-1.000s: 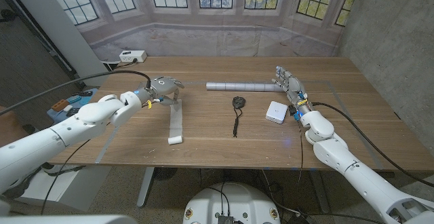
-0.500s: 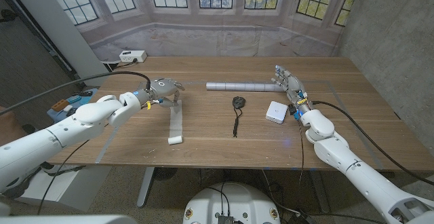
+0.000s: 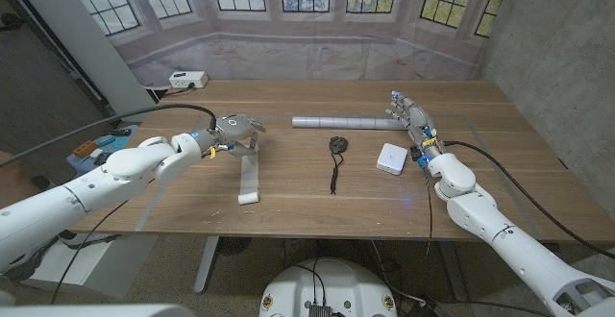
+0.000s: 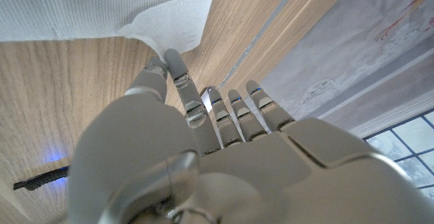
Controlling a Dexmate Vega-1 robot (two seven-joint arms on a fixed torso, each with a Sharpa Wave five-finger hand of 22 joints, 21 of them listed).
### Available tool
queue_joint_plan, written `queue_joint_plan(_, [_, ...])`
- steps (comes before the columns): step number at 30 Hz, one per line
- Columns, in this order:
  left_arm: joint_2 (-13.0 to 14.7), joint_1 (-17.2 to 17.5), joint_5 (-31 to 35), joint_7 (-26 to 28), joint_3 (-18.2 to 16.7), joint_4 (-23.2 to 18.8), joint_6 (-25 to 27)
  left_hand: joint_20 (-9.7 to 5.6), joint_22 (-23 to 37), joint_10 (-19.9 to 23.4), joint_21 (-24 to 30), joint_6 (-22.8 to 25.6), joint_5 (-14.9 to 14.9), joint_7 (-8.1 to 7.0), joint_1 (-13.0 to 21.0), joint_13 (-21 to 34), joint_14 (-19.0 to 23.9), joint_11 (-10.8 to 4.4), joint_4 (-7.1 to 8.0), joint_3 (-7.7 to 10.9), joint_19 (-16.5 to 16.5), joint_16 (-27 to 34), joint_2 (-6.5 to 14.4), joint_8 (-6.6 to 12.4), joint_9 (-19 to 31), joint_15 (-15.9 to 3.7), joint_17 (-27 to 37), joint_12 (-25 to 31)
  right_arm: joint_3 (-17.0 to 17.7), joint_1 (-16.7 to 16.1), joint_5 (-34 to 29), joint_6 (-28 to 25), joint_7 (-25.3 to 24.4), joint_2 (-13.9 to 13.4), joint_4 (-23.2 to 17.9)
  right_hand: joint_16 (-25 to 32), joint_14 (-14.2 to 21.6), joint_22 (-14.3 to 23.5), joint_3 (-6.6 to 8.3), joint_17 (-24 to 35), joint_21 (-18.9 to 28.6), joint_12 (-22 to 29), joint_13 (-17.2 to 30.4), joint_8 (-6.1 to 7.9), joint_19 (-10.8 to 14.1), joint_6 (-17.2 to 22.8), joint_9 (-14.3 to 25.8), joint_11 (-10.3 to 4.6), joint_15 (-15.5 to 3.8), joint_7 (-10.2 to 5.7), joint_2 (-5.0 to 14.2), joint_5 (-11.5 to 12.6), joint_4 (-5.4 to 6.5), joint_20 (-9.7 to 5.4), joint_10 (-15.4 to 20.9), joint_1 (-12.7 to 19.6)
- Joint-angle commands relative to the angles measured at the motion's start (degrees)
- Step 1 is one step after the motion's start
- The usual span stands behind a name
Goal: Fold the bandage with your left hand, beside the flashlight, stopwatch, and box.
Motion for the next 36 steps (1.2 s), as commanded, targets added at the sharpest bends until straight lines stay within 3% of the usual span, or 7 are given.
queue_joint_plan(1, [1.5, 2.5, -0.5, -1.1, -1.3, -2.8, -0.2, -0.13, 0.2, 0.3, 0.1, 0.0, 0.0, -0.02, 0.3, 0.2, 0.0, 0.05, 0.12, 0.25, 0.0, 0.0, 0.0, 0.33, 0.1, 0.1, 0.3, -0.1, 0.0, 0.3, -0.1, -0.2, 0.4, -0.3, -0.2, 0.0, 0.5, 0.3, -0.22, 0.2, 0.0, -0.1, 0.3, -0.06, 0.3, 0.4, 0.2, 0.02, -0.77, -0.05, -0.27, 0.0, 0.05, -1.41, 0.1, 0.4])
queue_joint_plan(16, [3.6, 3.8, -1.3, -1.9, -3.2, -3.8, -2.5, -0.18, 0.2, 0.2, 0.0, -0.1, -0.1, -0.15, 0.3, 0.2, -0.3, -0.02, 0.1, 0.2, -0.1, -0.1, 0.1, 0.56, 0.1, 0.14, 0.3, -0.2, 0.3, -0.7, -0.5, -0.5, -0.6, -0.9, -1.8, 0.0, 0.4, 0.3, -0.19, 0.2, 0.0, -0.1, 0.3, -0.04, 0.3, 0.4, 0.2, -0.02, -0.78, -0.02, -0.24, 0.0, 0.0, -1.38, 0.2, 0.5])
queue_joint_plan(36, [3.2, 2.8, -1.6, -4.0, -3.6, -3.7, -6.1, -0.17, 0.2, -0.1, 0.0, -0.2, -0.1, -0.14, 0.3, 0.2, -0.9, 0.14, 0.13, 0.03, -0.5, -0.2, 0.2, 0.85, 0.0, 0.27, 0.3, -0.4, 0.2, -0.6, -1.2, -0.7, -1.0, -1.0, -2.4, 0.0, 0.4, 0.3, -0.23, 0.2, 0.0, -0.1, 0.3, -0.04, 0.2, 0.4, 0.2, 0.03, -0.8, -0.09, -0.25, 0.0, 0.03, -1.37, 0.2, 0.4])
